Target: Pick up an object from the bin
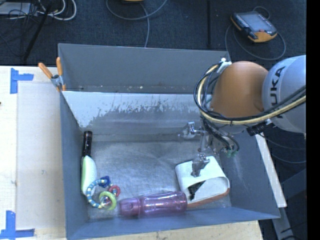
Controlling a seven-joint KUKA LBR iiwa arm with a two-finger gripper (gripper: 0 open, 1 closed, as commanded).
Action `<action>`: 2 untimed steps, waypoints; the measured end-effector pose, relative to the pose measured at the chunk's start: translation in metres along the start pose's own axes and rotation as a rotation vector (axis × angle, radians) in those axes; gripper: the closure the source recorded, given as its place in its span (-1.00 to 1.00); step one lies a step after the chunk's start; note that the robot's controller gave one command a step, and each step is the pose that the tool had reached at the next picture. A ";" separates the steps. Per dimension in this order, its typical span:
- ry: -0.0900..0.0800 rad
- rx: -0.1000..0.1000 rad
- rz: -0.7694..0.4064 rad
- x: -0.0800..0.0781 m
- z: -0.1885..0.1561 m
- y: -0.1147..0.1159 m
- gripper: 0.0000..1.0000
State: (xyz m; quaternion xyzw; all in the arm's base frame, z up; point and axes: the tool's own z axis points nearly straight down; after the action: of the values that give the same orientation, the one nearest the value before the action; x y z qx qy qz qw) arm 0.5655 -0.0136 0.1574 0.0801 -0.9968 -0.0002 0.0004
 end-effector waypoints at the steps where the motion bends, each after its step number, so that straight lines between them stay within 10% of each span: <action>1: -0.002 0.001 -0.004 0.003 0.001 -0.009 -1.00; 2: 0.000 0.001 -0.150 0.027 0.026 -0.008 -1.00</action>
Offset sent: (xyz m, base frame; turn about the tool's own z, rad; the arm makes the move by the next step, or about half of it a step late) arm -0.0574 -0.0058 -0.0647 -0.4762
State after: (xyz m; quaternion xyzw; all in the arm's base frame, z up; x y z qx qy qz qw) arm 0.5406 -0.0257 0.1311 0.1548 -0.9879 0.0002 0.0001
